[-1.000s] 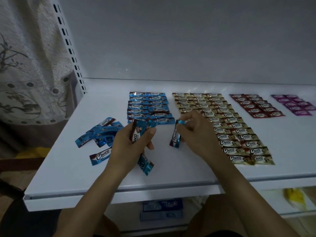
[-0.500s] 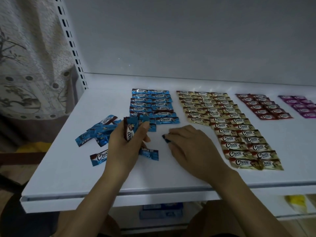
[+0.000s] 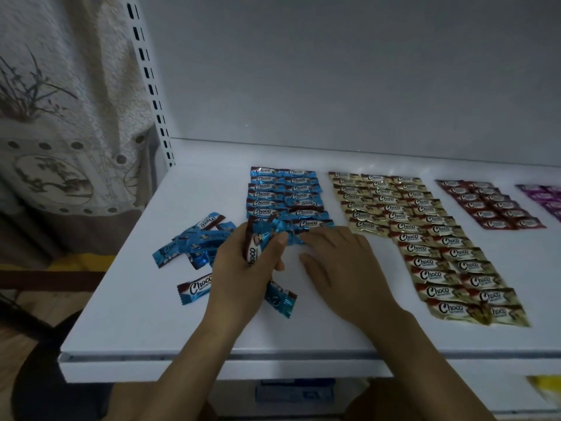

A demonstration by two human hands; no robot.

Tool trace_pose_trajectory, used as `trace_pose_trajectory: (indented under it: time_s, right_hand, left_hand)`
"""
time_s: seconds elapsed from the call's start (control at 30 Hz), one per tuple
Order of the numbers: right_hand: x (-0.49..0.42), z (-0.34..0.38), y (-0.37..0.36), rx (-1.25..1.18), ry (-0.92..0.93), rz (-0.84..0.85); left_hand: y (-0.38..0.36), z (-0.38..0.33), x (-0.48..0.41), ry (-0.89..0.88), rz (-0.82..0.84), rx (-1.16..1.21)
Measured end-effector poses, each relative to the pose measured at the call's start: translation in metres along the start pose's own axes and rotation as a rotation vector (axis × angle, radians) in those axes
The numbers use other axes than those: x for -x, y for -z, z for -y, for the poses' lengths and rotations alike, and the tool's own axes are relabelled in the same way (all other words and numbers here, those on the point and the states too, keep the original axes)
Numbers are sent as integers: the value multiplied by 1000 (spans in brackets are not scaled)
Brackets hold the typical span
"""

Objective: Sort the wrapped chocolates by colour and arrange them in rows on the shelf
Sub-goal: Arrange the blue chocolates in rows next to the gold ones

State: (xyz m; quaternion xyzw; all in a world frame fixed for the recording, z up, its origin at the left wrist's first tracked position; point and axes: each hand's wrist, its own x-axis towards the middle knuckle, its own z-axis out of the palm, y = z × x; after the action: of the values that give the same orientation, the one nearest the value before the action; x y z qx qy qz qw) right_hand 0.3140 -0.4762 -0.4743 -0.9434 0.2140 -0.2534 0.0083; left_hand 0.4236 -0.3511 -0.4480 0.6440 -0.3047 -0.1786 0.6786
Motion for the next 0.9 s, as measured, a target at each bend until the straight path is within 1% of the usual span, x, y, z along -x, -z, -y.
trace_pose_trajectory:
  time_s: [0.07, 0.13, 0.17, 0.2, 0.27, 0.3, 0.33, 0.4, 0.47, 0.53, 0.57, 0.6, 0.63, 0.73, 0.8, 0.87, 0.9]
  right_hand:
    - [-1, 2, 0, -1, 15, -17]
    - [-1, 4, 3, -33, 13, -72]
    - [0, 8, 7, -125, -1, -109]
    - [1, 13, 13, -288, -21, -138]
    - [6, 29, 26, -699, -60, -118]
    - [8, 36, 30, -809, -75, -85]
    - [11, 41, 29, -832, -86, -50]
    - [14, 46, 23, -795, -73, -15]
    - [14, 45, 20, -820, -97, -37]
    - [11, 41, 23, -875, -169, -67]
    - [5, 37, 25, -848, -206, -86]
    - [-5, 31, 25, -766, -227, -95]
    - [-18, 24, 21, -652, -232, -69]
    - [-57, 7, 8, -246, -162, 134]
    - [-71, 2, -4, -53, -132, 265]
    - [-74, -1, -15, 13, -121, 341]
    - [-74, -1, -16, 20, -121, 354]
  left_hand:
    - [0, 1, 0, 11, -9, 3]
    - [0, 1, 0, 31, -18, 18]
    - [0, 1, 0, 39, -25, 31]
    - [0, 1, -1, 41, -32, 39]
    - [2, 1, -1, 37, -39, 45]
    - [2, 2, -1, 40, -42, 57]
    - [2, 2, -1, 47, -48, 74]
    - [2, 2, -1, 59, -68, 103]
    - [2, 2, -1, 30, -81, 78]
    - [2, 2, -1, 0, -97, 46]
    - [2, 3, -1, 4, -111, 52]
    - [2, 3, -2, 16, -124, 68]
    - [2, 3, -2, 33, -135, 85]
    - [3, 4, -2, 53, -138, 110]
    - [4, 4, -2, 45, -137, 110]
    - [4, 3, -1, 37, -129, 102]
    - [5, 2, -1, 32, -122, 100]
